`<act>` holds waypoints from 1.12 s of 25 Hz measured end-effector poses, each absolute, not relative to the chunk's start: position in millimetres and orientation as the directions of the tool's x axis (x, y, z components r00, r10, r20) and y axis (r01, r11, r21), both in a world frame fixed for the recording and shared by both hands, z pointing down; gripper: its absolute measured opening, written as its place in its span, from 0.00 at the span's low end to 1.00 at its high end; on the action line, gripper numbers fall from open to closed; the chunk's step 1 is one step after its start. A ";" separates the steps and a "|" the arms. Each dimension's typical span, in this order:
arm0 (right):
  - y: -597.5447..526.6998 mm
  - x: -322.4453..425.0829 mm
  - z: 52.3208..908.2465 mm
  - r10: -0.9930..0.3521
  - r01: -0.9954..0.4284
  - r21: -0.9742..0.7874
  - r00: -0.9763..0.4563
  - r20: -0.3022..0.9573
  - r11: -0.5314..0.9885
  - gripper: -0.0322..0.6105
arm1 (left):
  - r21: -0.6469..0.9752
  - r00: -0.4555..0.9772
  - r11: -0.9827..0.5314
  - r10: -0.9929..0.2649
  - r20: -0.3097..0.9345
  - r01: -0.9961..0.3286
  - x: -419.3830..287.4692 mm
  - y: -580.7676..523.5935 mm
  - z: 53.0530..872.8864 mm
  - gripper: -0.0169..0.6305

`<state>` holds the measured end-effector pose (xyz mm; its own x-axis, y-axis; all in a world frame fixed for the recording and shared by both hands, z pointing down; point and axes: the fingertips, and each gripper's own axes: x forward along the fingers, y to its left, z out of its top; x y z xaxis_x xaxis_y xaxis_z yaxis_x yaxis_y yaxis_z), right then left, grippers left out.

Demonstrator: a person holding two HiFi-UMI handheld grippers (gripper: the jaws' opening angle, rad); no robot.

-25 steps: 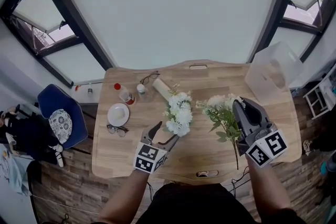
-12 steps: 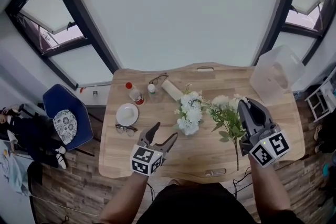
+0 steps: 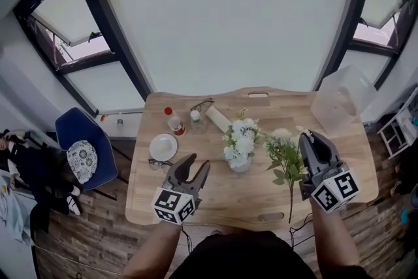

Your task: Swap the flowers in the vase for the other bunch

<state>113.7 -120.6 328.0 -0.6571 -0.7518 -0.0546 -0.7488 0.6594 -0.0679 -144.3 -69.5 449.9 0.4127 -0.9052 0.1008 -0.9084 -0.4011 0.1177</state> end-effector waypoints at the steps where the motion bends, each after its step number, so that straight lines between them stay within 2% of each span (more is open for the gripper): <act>1: -119.8 114.5 328.4 -0.754 -0.751 -0.068 -0.654 -0.054 0.656 0.15 | 0.116 0.408 -0.398 -0.909 0.085 -0.910 -146.5 -67.4 444.5 0.28; 3: -118.1 115.9 329.2 -0.759 -0.756 -0.067 -0.650 -0.052 0.652 0.15 | 0.112 0.395 -0.388 -0.917 0.052 -0.915 -151.9 -63.3 433.3 0.11; 5: -116.7 117.2 330.1 -0.761 -0.759 -0.065 -0.647 -0.048 0.648 0.15 | 0.113 0.385 -0.381 -0.923 0.021 -0.918 -156.3 -60.3 423.2 0.06; 10: -116.6 120.9 335.0 -0.771 -0.770 -0.042 -0.636 -0.031 0.637 0.14 | 0.144 0.374 -0.375 -0.927 -0.030 -0.916 -163.0 -58.1 413.7 0.03; 28: -122.0 124.3 337.4 -0.760 -0.759 -0.039 -0.649 -0.024 0.649 0.14 | 0.157 0.369 -0.365 -0.930 -0.007 -0.918 -157.7 -58.2 420.2 0.03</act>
